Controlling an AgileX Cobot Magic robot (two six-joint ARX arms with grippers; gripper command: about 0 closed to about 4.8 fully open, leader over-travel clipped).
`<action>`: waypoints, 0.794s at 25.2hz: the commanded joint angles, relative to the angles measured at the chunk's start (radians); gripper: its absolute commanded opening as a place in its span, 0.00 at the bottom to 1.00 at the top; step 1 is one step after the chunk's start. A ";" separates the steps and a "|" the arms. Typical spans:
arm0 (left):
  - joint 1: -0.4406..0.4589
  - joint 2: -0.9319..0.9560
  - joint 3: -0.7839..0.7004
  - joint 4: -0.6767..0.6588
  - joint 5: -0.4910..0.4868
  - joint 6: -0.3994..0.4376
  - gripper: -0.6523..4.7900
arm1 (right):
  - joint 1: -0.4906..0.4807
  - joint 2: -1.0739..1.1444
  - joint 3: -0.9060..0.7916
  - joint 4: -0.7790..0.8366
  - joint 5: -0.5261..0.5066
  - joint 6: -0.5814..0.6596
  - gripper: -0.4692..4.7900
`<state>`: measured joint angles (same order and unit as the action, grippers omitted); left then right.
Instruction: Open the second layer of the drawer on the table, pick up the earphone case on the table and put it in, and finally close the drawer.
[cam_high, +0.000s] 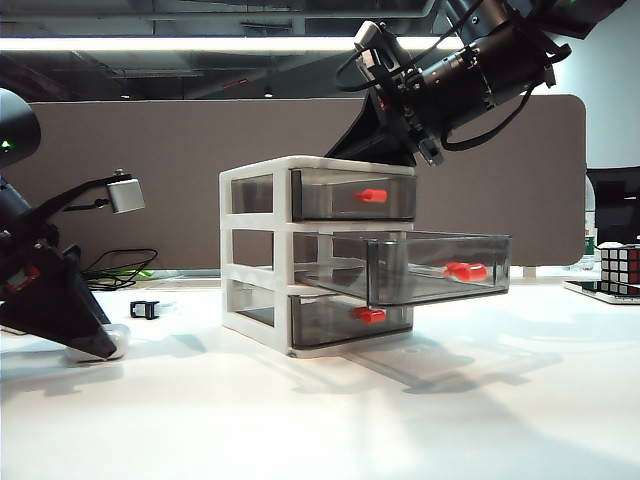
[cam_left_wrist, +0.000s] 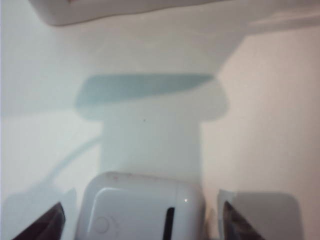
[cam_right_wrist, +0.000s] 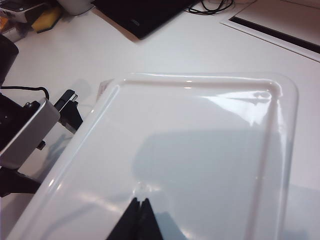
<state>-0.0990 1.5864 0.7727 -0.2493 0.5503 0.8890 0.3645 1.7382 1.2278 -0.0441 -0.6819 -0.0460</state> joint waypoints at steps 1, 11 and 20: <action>0.002 -0.002 0.006 0.020 0.013 -0.006 0.85 | 0.003 0.017 -0.016 -0.092 0.010 0.000 0.08; 0.000 0.034 0.006 0.027 0.013 -0.010 0.84 | 0.003 0.017 -0.016 -0.092 0.010 0.000 0.08; 0.000 0.034 0.006 0.028 0.014 -0.010 0.31 | 0.003 0.017 -0.016 -0.092 0.011 0.000 0.08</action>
<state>-0.0994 1.6203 0.7742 -0.2169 0.5674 0.8787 0.3645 1.7382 1.2274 -0.0456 -0.6819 -0.0528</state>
